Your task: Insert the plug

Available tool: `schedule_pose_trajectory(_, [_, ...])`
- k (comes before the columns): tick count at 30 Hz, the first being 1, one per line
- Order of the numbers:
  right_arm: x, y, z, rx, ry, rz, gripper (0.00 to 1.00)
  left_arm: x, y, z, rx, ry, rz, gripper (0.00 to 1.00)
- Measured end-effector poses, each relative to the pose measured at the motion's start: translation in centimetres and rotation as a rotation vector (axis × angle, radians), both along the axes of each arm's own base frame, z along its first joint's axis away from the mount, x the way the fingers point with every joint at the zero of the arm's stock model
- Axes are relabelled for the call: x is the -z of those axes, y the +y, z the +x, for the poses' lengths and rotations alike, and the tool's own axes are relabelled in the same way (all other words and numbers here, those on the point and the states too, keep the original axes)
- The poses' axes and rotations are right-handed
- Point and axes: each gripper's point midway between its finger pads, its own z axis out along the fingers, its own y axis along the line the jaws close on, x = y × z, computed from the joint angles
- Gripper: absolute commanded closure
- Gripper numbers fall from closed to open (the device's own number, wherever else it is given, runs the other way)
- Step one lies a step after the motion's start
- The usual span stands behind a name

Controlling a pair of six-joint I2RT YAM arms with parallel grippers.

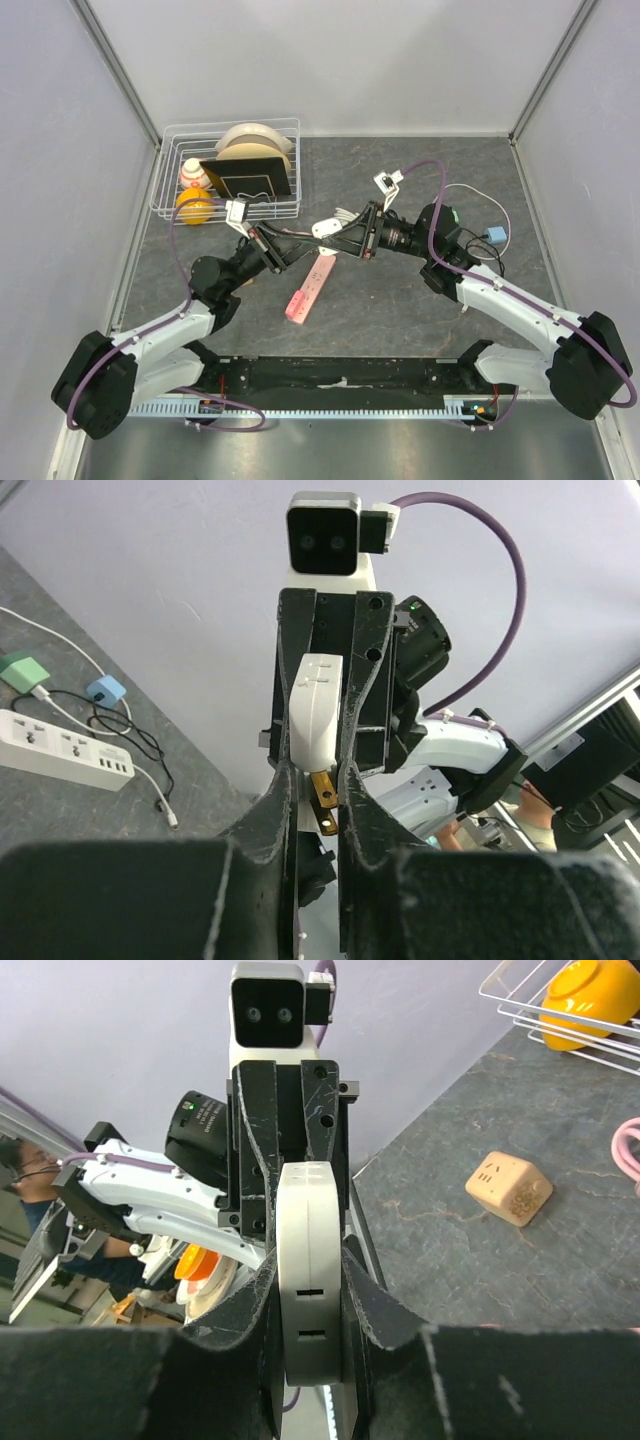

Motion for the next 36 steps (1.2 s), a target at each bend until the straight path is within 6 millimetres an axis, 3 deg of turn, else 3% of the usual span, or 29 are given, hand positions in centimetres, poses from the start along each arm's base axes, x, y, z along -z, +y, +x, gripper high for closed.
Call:
schedule_pose_trajectory(5, [-0.2, -0.1, -0.3, -0.019, 0.012, 0.029, 1.00, -0.2, 0.0, -0.2, 0.020, -0.002, -0.027, 0.97])
schedule_pose_trajectory(8, [-0.4, -0.1, -0.5, -0.030, 0.011, 0.036, 1.00, -0.4, 0.0, -0.5, 0.026, -0.012, -0.036, 0.74])
schedule_pose_trajectory(9, [-0.4, -0.1, -0.5, -0.032, 0.010, 0.035, 1.00, -0.4, 0.0, -0.5, 0.026, -0.013, -0.037, 0.53])
schedule_pose_trajectory(12, [0.1, -0.1, -0.4, -0.024, 0.007, 0.006, 1.00, 0.0, 0.1, -0.6, 0.024, -0.005, -0.028, 0.27])
schedule_pose_trajectory(15, [1.0, -0.4, 0.4, 0.017, -0.005, -0.064, 1.00, 0.2, 0.5, -1.0, 0.006, -0.007, -0.007, 0.13])
schedule_pose_trajectory(21, [1.8, -1.2, 1.9, 0.090, -0.077, -0.224, 1.00, 0.9, 2.5, -0.8, -0.142, 0.007, 0.097, 0.11])
schedule_pose_trajectory(27, [3.6, -1.8, 3.5, 0.153, -0.170, -0.463, 1.00, 2.2, 6.2, 1.3, -0.402, 0.109, 0.334, 0.12])
schedule_pose_trajectory(36, [9.0, 1.2, 1.6, 0.093, -0.358, -0.906, 1.00, 7.7, 12.6, 0.7, -0.637, 0.234, 0.665, 0.13])
